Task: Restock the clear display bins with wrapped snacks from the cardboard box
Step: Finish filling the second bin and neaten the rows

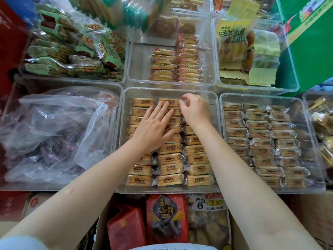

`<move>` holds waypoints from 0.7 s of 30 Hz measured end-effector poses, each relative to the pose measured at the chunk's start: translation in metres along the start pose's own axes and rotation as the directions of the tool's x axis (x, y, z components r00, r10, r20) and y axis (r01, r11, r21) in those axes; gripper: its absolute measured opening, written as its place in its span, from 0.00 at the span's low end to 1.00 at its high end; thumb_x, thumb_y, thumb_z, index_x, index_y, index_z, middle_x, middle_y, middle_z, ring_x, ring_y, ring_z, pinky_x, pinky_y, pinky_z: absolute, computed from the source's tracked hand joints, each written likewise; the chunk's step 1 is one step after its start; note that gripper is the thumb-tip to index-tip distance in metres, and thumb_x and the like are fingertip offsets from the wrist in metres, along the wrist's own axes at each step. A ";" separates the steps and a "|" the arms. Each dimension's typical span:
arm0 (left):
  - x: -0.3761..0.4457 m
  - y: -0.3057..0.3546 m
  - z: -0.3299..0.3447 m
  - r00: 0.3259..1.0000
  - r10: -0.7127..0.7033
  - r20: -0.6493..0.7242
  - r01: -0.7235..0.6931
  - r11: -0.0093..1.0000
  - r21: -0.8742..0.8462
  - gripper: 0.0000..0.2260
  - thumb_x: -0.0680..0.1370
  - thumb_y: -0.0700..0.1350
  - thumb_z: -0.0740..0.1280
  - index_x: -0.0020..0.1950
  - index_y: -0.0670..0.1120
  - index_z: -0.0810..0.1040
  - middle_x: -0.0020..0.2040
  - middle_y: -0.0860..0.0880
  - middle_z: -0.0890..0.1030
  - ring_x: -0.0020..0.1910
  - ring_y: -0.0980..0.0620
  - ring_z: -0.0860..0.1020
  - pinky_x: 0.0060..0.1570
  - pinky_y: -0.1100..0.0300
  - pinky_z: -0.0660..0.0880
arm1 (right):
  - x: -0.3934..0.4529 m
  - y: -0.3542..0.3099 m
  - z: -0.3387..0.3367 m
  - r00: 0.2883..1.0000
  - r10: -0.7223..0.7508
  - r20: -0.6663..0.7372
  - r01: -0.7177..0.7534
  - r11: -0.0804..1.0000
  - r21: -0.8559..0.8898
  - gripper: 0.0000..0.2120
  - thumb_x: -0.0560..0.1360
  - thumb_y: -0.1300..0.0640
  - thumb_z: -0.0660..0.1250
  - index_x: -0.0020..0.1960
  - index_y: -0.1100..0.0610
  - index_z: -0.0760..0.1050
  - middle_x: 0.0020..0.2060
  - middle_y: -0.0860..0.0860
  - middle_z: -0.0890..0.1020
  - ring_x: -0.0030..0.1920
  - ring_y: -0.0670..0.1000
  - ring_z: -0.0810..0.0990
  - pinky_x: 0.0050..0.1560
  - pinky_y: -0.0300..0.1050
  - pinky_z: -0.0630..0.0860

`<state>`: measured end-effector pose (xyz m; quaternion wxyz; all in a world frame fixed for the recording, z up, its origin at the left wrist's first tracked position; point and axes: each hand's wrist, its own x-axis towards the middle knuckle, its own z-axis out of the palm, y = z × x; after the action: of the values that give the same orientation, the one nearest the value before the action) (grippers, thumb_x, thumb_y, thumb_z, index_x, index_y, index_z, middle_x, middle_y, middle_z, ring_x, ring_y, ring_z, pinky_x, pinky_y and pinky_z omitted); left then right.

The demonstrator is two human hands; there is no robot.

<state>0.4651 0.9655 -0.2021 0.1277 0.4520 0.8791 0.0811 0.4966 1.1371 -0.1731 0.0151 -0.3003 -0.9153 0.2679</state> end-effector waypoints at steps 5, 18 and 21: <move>0.002 -0.002 0.000 1.000 -0.002 0.031 0.001 1.000 0.021 0.33 0.83 0.64 0.49 0.83 0.49 0.48 0.83 0.47 0.45 0.81 0.50 0.40 0.79 0.48 0.39 | 0.012 -0.006 0.006 0.987 0.129 0.098 -0.124 0.991 -0.055 0.13 0.80 0.46 0.65 0.58 0.52 0.80 0.51 0.50 0.83 0.53 0.54 0.80 0.48 0.47 0.75; 0.006 -0.003 -0.007 0.997 0.006 0.076 -0.007 1.000 0.011 0.32 0.83 0.64 0.50 0.83 0.50 0.50 0.83 0.49 0.46 0.81 0.51 0.41 0.79 0.49 0.38 | 0.004 0.007 0.009 0.976 0.218 0.002 -0.215 0.959 0.183 0.05 0.78 0.49 0.68 0.50 0.49 0.75 0.48 0.51 0.81 0.47 0.52 0.80 0.47 0.50 0.79; 0.006 -0.004 -0.006 0.997 0.013 0.075 -0.014 1.000 0.017 0.33 0.83 0.64 0.50 0.83 0.50 0.50 0.83 0.49 0.45 0.81 0.51 0.41 0.79 0.48 0.38 | -0.010 0.014 0.006 0.983 0.180 0.039 -0.182 0.981 0.074 0.10 0.78 0.45 0.68 0.48 0.51 0.75 0.44 0.48 0.80 0.43 0.50 0.78 0.43 0.47 0.77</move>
<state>0.4568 0.9679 -0.1985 0.1559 0.4616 0.8714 0.0571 0.5108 1.1381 -0.1843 -0.0126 -0.3771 -0.8734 0.3080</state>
